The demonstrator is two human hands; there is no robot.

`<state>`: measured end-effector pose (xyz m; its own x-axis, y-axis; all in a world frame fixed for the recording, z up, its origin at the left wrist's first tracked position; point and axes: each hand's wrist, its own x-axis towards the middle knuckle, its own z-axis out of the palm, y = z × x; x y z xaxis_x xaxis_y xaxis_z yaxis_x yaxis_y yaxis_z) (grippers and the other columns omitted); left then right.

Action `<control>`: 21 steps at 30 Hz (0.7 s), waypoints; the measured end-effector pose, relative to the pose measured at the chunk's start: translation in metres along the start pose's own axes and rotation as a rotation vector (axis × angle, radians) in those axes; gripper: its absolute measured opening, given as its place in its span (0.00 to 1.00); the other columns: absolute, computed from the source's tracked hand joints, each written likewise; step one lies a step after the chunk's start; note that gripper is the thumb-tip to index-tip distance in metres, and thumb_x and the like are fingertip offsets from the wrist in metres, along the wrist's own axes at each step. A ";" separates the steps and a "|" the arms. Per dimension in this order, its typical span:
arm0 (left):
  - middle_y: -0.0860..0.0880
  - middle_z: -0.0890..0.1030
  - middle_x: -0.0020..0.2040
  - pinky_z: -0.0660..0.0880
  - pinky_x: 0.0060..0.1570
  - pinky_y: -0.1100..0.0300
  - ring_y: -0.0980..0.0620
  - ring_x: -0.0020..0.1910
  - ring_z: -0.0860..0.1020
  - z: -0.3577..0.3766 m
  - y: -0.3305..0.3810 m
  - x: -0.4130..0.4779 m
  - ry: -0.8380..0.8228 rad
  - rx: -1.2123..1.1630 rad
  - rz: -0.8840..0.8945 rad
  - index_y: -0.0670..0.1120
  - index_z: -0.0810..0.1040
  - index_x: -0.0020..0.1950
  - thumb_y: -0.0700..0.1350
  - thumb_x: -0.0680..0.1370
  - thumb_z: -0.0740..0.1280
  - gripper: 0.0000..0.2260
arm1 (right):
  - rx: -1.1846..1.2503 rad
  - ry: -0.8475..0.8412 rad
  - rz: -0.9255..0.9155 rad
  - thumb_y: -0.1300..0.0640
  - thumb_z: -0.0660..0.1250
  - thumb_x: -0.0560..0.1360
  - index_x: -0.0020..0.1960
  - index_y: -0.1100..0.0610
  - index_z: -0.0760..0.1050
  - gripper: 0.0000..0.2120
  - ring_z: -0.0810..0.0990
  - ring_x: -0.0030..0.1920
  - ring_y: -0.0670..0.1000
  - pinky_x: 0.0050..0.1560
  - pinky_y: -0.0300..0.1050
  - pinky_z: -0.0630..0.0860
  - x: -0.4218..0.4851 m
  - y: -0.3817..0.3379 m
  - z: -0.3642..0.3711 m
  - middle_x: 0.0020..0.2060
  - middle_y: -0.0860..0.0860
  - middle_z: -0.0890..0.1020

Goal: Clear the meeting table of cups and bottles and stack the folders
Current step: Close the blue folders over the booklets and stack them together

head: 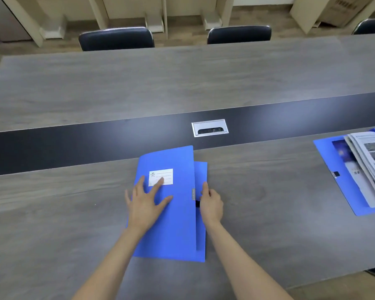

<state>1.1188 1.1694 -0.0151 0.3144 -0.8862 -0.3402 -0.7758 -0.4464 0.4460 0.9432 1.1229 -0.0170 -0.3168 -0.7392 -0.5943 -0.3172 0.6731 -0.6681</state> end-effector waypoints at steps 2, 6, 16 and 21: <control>0.42 0.48 0.82 0.54 0.76 0.38 0.42 0.82 0.48 -0.002 -0.020 0.008 -0.120 -0.122 -0.185 0.71 0.50 0.78 0.75 0.63 0.69 0.47 | -0.089 -0.046 -0.043 0.35 0.58 0.79 0.45 0.55 0.78 0.24 0.79 0.51 0.54 0.52 0.52 0.74 -0.004 0.005 0.002 0.46 0.50 0.80; 0.46 0.48 0.82 0.61 0.76 0.46 0.47 0.82 0.51 0.009 -0.029 0.008 -0.164 -0.280 -0.160 0.69 0.46 0.79 0.69 0.63 0.75 0.53 | -0.233 -0.033 -0.034 0.38 0.64 0.77 0.75 0.48 0.66 0.29 0.72 0.68 0.58 0.67 0.57 0.70 -0.005 0.015 0.009 0.69 0.54 0.71; 0.44 0.54 0.79 0.65 0.73 0.46 0.44 0.79 0.59 0.043 -0.037 0.006 0.018 -0.237 -0.123 0.56 0.60 0.81 0.55 0.73 0.75 0.40 | -0.054 0.027 0.040 0.61 0.64 0.78 0.39 0.55 0.64 0.13 0.68 0.36 0.54 0.38 0.49 0.68 0.011 0.035 0.013 0.33 0.49 0.71; 0.42 0.50 0.82 0.65 0.72 0.47 0.44 0.81 0.54 0.047 -0.033 0.005 0.023 -0.175 -0.114 0.56 0.58 0.81 0.57 0.73 0.74 0.40 | 0.122 0.137 0.084 0.65 0.70 0.76 0.75 0.50 0.69 0.29 0.82 0.50 0.52 0.55 0.50 0.79 0.008 0.042 0.015 0.54 0.49 0.86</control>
<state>1.1202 1.1859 -0.0707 0.4084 -0.8306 -0.3787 -0.6281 -0.5567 0.5437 0.9407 1.1450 -0.0562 -0.4592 -0.6645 -0.5896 -0.1762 0.7186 -0.6727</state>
